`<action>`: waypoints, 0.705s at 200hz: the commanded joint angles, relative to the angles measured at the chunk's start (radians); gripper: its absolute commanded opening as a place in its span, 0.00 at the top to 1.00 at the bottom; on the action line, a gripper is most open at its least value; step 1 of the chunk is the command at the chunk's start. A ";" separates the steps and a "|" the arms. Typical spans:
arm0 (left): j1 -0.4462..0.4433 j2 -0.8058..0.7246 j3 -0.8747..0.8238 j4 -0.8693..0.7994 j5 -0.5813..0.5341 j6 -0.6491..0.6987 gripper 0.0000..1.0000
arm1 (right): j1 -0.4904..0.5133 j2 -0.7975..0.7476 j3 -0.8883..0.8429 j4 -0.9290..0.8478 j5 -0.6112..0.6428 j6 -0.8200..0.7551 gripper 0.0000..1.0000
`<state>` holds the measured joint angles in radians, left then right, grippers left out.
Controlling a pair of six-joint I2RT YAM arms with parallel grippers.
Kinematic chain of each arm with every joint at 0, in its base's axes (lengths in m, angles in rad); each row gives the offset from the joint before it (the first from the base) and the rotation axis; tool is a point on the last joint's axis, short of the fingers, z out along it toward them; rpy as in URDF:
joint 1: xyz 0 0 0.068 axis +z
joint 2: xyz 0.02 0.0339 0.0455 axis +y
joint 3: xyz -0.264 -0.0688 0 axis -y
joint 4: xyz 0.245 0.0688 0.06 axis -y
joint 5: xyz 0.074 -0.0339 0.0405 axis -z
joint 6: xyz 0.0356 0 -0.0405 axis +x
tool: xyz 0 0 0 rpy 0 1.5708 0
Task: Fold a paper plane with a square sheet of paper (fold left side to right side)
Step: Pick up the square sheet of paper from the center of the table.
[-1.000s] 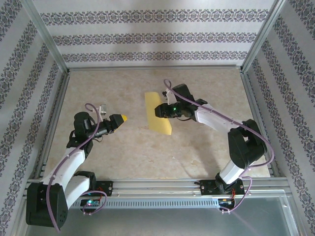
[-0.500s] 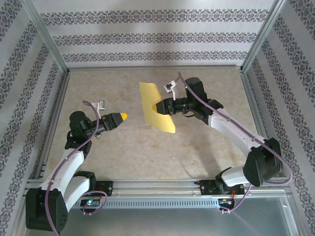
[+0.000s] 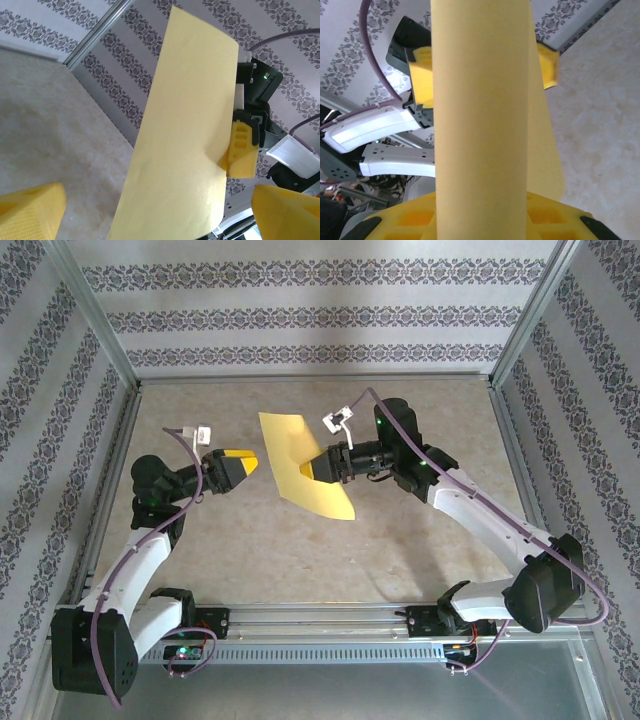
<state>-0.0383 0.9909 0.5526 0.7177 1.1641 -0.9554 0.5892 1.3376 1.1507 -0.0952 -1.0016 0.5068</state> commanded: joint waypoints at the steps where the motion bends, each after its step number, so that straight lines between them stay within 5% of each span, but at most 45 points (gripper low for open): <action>1: -0.017 -0.004 0.048 0.035 0.039 0.017 0.05 | 0.022 -0.005 0.041 0.031 -0.029 0.003 0.69; 41: -0.056 -0.009 0.064 -0.016 0.046 0.062 0.06 | 0.050 -0.001 0.054 0.033 -0.018 0.007 0.69; 67: -0.078 -0.009 0.071 -0.039 0.059 0.078 0.15 | 0.058 0.018 0.071 0.033 -0.004 0.003 0.69; 87: -0.088 -0.009 0.076 -0.070 0.066 0.101 0.30 | 0.056 0.027 0.082 0.027 0.018 -0.006 0.69; 141: -0.090 -0.022 0.084 -0.157 0.043 0.166 0.88 | 0.040 0.034 0.082 -0.028 0.089 -0.035 0.65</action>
<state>-0.1188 0.9909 0.6071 0.6193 1.2041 -0.8509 0.6373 1.3689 1.2053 -0.0978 -0.9585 0.5053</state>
